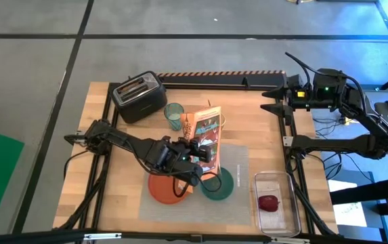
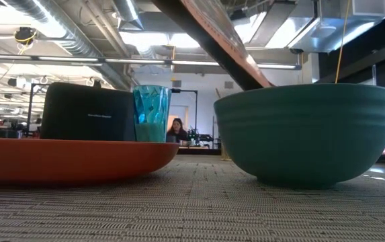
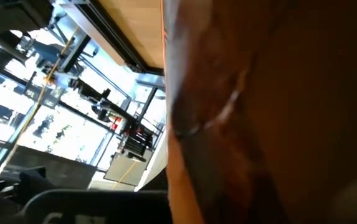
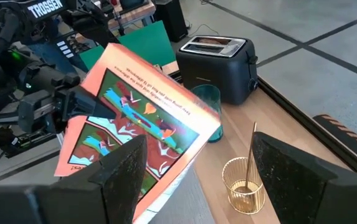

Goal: Arrange a breakfast setting
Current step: Pour the yellow cereal in the green bowl

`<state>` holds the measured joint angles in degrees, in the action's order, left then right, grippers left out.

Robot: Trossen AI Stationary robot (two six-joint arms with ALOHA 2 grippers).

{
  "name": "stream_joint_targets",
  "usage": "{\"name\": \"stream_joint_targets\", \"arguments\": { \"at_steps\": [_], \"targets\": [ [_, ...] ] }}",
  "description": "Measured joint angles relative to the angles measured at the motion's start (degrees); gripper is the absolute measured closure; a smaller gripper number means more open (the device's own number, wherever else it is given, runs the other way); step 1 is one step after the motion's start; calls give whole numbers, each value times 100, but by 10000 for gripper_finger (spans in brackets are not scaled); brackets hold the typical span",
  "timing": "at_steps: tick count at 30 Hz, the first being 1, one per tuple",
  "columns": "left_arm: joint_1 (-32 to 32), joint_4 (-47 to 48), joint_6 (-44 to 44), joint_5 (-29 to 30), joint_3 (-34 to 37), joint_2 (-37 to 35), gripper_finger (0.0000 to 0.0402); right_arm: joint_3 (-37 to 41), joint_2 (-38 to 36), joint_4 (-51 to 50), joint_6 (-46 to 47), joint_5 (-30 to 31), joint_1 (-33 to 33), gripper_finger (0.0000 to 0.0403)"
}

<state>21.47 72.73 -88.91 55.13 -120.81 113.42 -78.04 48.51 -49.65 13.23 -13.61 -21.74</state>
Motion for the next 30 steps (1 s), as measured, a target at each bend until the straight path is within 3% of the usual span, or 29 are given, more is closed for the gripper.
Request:
{"name": "stream_joint_targets", "arguments": {
  "at_steps": [30],
  "targets": [
    [430, -307, -323, 389, 0, -1, 376, 0, 2, 0, 0, -102, 0, 123]
  ]
}}
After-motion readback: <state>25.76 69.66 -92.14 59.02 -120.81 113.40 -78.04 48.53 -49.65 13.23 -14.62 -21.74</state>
